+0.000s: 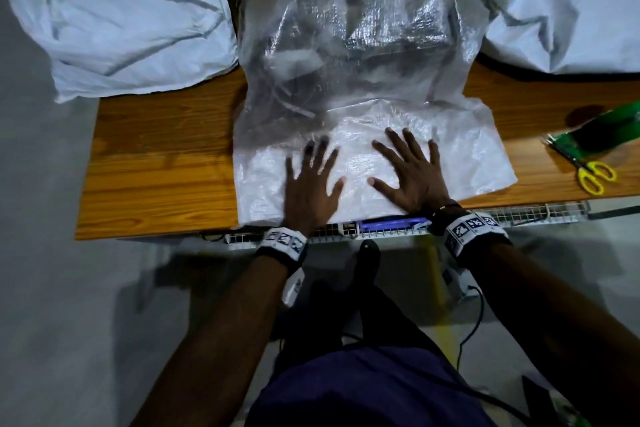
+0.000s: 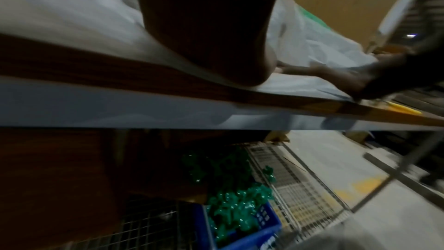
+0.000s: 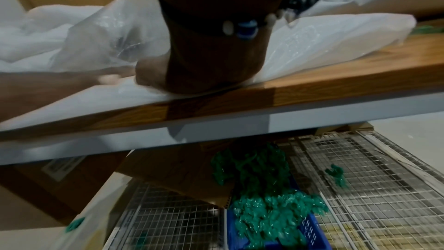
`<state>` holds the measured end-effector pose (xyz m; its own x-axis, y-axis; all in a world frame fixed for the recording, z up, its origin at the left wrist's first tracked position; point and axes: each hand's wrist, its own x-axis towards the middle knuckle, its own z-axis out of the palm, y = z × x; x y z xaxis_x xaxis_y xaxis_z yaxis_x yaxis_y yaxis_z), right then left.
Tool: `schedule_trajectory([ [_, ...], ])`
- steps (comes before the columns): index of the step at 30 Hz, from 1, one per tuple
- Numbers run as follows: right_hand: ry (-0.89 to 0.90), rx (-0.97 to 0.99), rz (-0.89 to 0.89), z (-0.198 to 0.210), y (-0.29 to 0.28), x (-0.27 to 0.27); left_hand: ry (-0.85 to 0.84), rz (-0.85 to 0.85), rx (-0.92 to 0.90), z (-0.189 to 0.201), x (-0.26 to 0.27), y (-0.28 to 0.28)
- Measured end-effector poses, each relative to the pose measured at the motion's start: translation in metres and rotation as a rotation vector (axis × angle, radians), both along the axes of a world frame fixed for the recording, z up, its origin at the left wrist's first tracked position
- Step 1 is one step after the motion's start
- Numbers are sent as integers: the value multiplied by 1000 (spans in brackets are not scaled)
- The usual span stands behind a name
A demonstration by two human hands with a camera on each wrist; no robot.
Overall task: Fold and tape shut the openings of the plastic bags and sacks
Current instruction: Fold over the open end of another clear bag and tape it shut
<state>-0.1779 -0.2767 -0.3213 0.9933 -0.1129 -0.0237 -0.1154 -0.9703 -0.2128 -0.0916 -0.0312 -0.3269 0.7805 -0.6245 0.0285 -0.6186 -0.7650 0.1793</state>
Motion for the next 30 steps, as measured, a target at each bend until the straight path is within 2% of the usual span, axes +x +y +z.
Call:
schedule_trajectory([
  [5,29,11,15,3,2,1,67,132,-14,0,21,70],
  [8,26,59,-13,3,8,5,111,130,-38,-2,21,72],
  [10,-25,103,1,6,33,17,116,139,-40,-2,20,71],
  [13,-39,118,137,6,88,46,88,141,-44,-4,19,72],
  [15,-9,76,186,-1,101,55,73,138,-56,-4,20,74],
  [17,-13,16,162,-6,74,50,78,129,-71,-5,21,75],
  [21,-38,-14,-100,2,-41,2,79,117,-88,-7,23,75],
  [23,-19,-30,-129,7,-74,-16,76,112,-93,-9,24,76],
  [26,-11,-40,-166,3,-69,-16,103,166,-89,-3,23,67],
  [30,-16,-18,-265,-7,-25,-22,76,255,-36,13,42,42],
])
